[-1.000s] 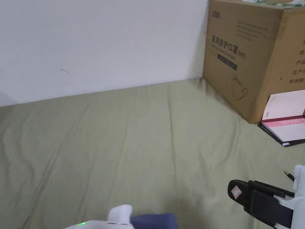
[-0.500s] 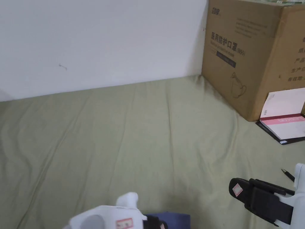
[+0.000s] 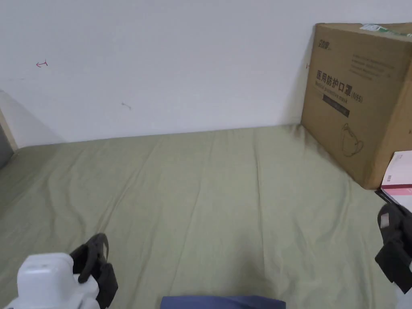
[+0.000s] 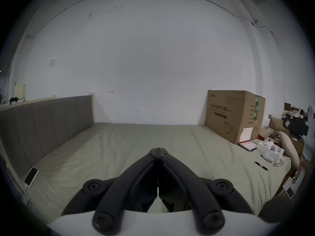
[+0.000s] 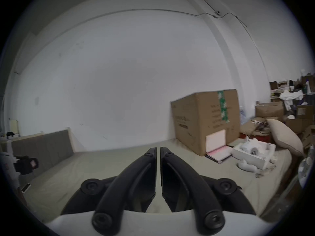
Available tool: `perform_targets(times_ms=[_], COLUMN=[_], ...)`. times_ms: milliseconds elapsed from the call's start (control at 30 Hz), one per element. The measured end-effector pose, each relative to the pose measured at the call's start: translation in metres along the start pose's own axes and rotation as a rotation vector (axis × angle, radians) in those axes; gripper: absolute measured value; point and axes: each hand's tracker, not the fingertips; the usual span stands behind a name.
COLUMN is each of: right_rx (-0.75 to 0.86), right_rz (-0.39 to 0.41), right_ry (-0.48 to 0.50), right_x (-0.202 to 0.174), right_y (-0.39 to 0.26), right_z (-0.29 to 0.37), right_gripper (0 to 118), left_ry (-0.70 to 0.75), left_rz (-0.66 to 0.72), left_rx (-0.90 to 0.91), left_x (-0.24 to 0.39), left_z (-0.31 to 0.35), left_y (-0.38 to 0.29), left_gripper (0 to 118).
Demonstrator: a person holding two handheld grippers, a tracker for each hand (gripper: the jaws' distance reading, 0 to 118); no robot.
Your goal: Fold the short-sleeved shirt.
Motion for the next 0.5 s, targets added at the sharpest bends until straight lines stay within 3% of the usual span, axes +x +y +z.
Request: perform_targets(times_ms=[100,200,233,300,333,400,467,500], right_rx=[-0.047,-0.027,-0.047,-0.159,-0.249,-0.585,-0.94,-1.045], right_rz=[0.004,0.076,0.091,0.097,0.088,0.064,0.056,0.065], right_ry=[0.016,0.036,0.084,0.268,0.361,0.53,0.618,0.634], right_x=[0.004,0.0,-0.001,-0.009,-0.014,-0.03,-0.046,-0.052], right_y=[0.0,0.008,0.011,0.009,0.004,-0.017,-0.054,-0.074], right_z=[0.002,0.007,0.006,-0.002,-0.01,-0.039,-0.067,-0.075], right_gripper=[4,4,4,4,4,4,4,4], left_ry=[-0.019,-0.025,-0.038,-0.19,-0.253,-0.293,-0.349,-0.374], left_rz=[0.045,0.004,0.005,0.086,0.137,0.211,0.313,0.357], left_rx=[-0.04,-0.057,-0.068,-0.174,-0.254,-0.421,-0.556,-0.615], left_x=[-0.006,-0.008,-0.012,-0.026,-0.032,-0.043,-0.054,-0.06], left_z=[0.003,0.001,-0.001,-0.011,-0.018,-0.035,-0.049,-0.055], left_y=[-0.005,-0.001,0.002,0.008,0.008,-0.001,-0.016,-0.026], left_gripper=[0,0,0,0,0,0,0,0])
